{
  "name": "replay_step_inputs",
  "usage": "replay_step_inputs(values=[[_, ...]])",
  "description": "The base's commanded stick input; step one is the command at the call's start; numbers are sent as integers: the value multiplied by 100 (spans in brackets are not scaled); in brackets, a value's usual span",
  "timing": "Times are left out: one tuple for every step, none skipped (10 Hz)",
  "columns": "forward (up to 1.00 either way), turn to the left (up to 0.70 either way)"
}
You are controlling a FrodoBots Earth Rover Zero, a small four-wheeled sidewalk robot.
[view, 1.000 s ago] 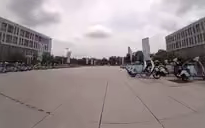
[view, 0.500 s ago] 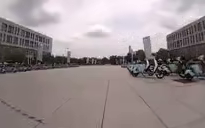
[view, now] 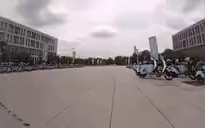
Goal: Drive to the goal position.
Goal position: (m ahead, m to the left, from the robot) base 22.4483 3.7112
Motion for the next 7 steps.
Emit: replay_step_inputs(values=[[45,0],[45,0],[45,0],[45,0],[45,0],[45,0],[45,0]])
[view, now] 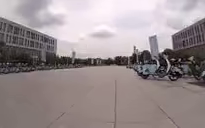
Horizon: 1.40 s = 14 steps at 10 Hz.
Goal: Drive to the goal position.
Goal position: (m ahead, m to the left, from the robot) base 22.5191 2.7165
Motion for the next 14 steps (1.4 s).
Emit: replay_step_inputs(values=[[45,0],[45,0],[45,0],[45,0],[45,0],[45,0],[45,4],[45,27],[45,27],[45,27],[45,20],[45,12],[45,4],[45,0]])
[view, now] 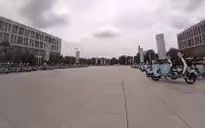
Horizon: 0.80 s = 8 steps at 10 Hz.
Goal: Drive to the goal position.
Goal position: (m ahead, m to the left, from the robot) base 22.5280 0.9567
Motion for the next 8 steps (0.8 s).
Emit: replay_step_inputs(values=[[45,0],[45,0],[45,0],[45,0],[45,0],[45,0],[45,0],[45,0]])
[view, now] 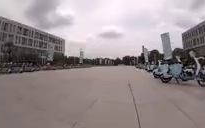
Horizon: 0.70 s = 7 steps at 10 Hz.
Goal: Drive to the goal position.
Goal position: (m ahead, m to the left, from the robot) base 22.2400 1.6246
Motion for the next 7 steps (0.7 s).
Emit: replay_step_inputs(values=[[45,0],[45,0],[45,0],[45,0],[45,0],[45,0],[45,0]])
